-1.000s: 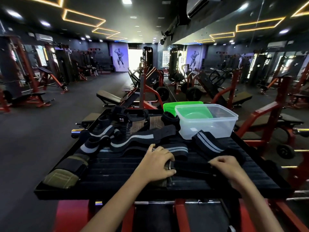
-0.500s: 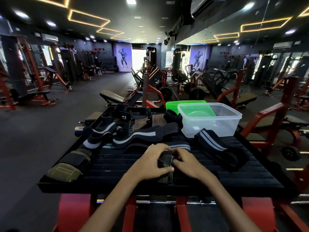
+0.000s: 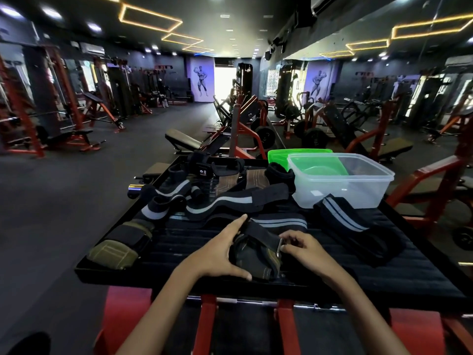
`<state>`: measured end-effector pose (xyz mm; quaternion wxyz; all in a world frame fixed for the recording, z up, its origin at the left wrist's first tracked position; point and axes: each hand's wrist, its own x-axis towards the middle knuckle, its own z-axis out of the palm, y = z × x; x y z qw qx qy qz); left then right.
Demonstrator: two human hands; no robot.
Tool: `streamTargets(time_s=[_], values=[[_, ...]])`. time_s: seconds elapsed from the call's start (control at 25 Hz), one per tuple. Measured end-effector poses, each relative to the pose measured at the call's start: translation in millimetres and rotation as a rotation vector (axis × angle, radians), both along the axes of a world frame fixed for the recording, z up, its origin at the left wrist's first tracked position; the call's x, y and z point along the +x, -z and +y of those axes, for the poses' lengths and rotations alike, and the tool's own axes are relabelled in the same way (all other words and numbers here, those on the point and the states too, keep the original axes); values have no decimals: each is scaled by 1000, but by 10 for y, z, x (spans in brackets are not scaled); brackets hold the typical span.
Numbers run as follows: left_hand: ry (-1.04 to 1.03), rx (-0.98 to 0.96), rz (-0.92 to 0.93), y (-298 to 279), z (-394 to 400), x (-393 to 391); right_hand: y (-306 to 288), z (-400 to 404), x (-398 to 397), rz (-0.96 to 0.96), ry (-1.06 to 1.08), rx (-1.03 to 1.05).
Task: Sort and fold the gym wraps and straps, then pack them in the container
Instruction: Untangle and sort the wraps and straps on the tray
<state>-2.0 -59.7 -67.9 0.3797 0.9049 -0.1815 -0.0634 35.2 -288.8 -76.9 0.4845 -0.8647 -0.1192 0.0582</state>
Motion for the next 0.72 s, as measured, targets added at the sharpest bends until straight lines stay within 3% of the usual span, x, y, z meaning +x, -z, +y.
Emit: streamTargets(time_s=[0.32, 0.56, 0.72], values=[[27, 7, -114, -75, 36, 126, -98, -16, -73, -21, -88, 17], [-5, -78, -229, -18, 11, 100, -61, 26, -86, -41, -23, 10], [6, -24, -148, -46, 4, 41, -85, 61, -109, -157, 99, -97]])
